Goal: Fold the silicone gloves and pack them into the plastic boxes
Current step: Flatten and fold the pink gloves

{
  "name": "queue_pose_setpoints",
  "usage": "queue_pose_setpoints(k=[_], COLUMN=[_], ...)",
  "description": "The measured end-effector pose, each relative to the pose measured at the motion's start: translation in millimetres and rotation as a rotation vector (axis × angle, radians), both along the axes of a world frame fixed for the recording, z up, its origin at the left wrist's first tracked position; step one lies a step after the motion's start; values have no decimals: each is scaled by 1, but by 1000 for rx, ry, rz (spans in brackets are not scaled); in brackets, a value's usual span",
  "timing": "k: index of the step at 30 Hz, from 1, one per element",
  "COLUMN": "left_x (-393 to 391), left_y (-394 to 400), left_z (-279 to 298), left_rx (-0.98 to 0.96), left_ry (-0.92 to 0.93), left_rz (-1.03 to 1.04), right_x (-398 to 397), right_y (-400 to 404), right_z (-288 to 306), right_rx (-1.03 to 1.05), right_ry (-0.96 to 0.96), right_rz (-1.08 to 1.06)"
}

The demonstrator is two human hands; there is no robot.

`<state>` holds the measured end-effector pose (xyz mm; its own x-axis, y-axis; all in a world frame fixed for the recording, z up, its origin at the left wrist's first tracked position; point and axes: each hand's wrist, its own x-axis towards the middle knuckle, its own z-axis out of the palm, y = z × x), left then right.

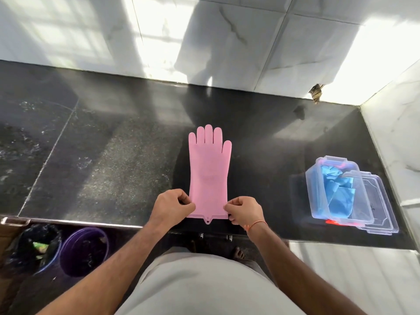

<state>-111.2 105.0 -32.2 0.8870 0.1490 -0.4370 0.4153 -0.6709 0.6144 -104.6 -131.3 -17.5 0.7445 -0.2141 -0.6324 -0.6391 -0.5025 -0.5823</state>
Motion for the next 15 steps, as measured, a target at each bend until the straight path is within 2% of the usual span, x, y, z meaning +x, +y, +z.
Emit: queue_pose_setpoints(k=[15], left_x=[-9], left_y=[2], left_z=[3], left_rx=[-38], left_ry=[-2], left_rz=[-1], right_x=[3], right_y=[-7], right_z=[-3], right_rx=[71], right_ry=[86], right_rz=[-41])
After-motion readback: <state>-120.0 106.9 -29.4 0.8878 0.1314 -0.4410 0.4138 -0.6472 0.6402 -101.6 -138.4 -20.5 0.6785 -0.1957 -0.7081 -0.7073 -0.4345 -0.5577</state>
